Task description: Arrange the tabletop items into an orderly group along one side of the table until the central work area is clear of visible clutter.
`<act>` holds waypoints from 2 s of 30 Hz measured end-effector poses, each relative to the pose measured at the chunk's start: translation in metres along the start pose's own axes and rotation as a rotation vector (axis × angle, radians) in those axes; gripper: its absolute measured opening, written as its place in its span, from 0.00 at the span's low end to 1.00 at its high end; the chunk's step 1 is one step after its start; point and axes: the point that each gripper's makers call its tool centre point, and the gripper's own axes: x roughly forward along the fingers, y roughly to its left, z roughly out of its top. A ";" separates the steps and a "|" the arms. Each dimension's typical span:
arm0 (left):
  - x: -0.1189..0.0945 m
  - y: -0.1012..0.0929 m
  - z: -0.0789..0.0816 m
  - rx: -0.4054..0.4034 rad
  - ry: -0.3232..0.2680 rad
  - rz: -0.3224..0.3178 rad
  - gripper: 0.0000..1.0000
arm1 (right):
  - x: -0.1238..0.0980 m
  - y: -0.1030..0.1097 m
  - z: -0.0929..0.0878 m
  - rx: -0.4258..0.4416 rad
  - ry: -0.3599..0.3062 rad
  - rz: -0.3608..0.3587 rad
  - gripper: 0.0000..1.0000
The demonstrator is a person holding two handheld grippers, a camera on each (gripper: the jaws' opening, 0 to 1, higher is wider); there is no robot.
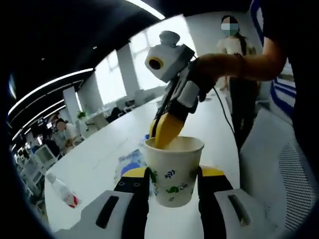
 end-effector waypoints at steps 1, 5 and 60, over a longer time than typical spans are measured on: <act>0.000 0.000 0.001 -0.017 -0.012 0.000 0.36 | -0.002 -0.002 0.002 0.012 -0.015 -0.006 0.14; -0.001 0.004 0.003 -0.043 -0.034 0.017 0.36 | -0.007 -0.005 0.008 0.018 -0.061 -0.025 0.25; 0.018 0.190 -0.061 -0.300 -0.181 0.582 0.37 | -0.011 -0.099 -0.026 0.009 -0.120 -0.257 1.00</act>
